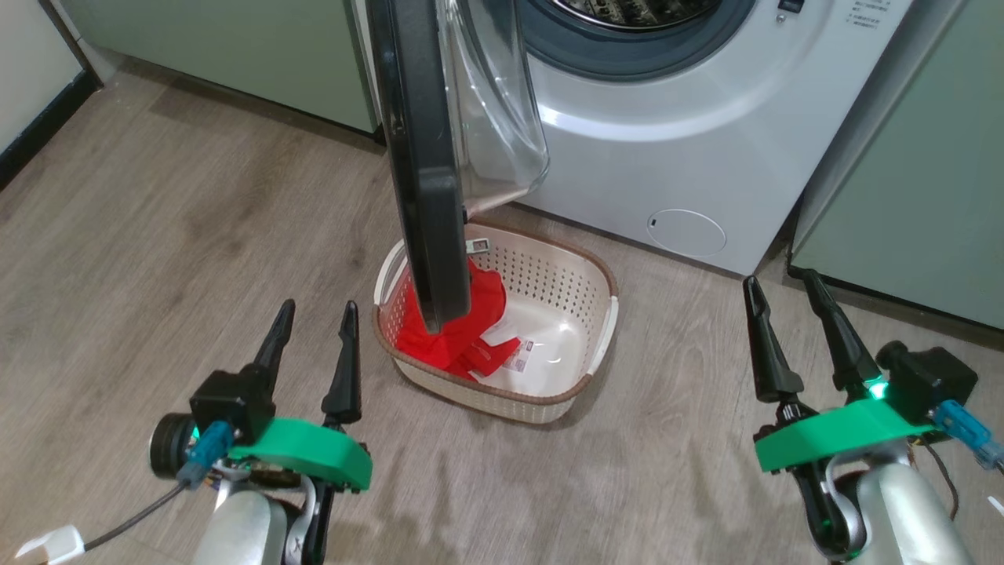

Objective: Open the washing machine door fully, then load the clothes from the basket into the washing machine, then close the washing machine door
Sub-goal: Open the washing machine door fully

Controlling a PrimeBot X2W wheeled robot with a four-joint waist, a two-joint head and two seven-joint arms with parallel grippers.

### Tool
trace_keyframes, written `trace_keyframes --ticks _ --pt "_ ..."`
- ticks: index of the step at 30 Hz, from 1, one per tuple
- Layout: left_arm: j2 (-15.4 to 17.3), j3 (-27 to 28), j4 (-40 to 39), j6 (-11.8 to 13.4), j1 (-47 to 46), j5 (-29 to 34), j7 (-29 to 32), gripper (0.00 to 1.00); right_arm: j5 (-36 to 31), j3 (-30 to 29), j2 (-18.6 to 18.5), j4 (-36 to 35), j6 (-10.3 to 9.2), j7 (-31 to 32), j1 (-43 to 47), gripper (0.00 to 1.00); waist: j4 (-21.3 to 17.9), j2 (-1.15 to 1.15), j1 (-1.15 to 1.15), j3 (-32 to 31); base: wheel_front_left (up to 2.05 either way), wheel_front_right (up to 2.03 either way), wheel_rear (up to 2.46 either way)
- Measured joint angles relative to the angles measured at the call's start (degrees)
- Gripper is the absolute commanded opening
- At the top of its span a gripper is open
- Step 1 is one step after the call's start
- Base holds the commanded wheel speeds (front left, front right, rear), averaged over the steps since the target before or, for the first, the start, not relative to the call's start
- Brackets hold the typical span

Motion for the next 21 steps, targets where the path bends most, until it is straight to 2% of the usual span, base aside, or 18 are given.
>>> trace_keyframes --ticks 21 --pt "0.00 -0.25 0.11 0.51 -0.01 -0.01 0.00 1.00 -0.42 -0.75 0.24 0.16 0.00 0.00 -0.02 1.00 -0.04 0.00 0.00 -0.05 0.00 0.00 0.00"
